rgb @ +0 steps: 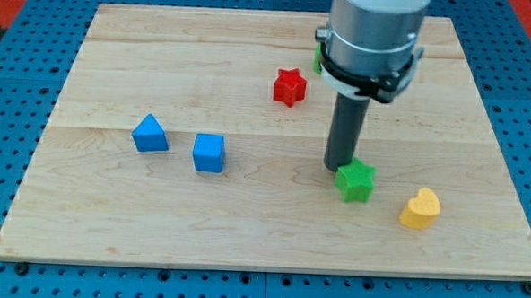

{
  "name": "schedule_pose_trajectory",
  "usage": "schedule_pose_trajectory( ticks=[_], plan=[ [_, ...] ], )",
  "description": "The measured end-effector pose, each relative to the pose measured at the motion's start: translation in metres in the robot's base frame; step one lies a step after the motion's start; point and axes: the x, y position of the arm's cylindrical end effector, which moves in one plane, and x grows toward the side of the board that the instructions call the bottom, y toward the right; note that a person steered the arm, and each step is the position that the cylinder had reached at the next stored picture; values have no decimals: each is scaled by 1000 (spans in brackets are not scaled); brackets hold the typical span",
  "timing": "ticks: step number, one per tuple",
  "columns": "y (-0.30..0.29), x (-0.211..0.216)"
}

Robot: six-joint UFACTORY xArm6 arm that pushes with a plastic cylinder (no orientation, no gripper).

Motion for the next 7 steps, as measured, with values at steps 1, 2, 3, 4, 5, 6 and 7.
schedule_pose_trajectory(
  ticks=[1,2,3,4,5,6,7],
  plan=[
    [35,15],
    [35,18],
    [-5,-10],
    [-58,-45],
    [-125,-63],
    [-187,-48],
    [-209,-13]
  ],
)
